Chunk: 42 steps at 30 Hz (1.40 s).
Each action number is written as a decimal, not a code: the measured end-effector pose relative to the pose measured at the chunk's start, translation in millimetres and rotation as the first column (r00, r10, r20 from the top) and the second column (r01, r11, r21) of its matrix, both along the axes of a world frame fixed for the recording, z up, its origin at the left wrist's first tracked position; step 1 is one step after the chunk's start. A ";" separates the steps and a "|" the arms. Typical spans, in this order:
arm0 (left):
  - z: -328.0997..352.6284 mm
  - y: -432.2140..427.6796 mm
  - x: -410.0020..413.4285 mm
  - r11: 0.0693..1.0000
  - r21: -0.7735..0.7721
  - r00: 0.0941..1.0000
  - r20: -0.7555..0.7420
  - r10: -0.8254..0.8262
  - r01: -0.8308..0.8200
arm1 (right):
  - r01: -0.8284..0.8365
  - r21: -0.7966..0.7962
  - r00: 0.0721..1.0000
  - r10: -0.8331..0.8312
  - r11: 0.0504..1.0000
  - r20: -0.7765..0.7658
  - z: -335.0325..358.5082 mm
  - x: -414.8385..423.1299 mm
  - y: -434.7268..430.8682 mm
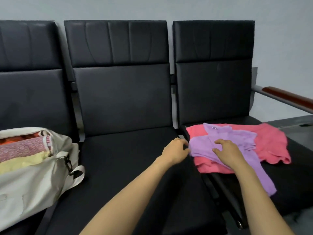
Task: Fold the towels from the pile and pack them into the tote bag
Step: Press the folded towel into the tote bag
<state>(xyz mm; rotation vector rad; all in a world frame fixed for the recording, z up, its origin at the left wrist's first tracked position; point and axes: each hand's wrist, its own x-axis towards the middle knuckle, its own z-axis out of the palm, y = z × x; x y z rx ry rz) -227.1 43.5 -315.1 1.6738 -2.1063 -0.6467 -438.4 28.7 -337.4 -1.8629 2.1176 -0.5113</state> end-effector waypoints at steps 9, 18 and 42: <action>-43.1 -33.2 -68.2 0.989 0.084 0.992 -0.037 -0.121 0.124 | 0.188 0.162 0.976 -0.166 0.969 -0.142 -27.3 -33.6 -1.8; -62.3 -42.0 -95.6 0.976 0.119 0.976 -0.142 -0.163 0.181 | 0.228 -0.119 0.973 -0.230 0.966 -0.006 -18.0 -40.7 2.2; -3.2 114.3 201.8 0.797 0.279 0.188 -0.881 0.435 -0.536 | -0.433 -0.191 0.872 0.463 0.881 0.158 7.1 181.8 48.1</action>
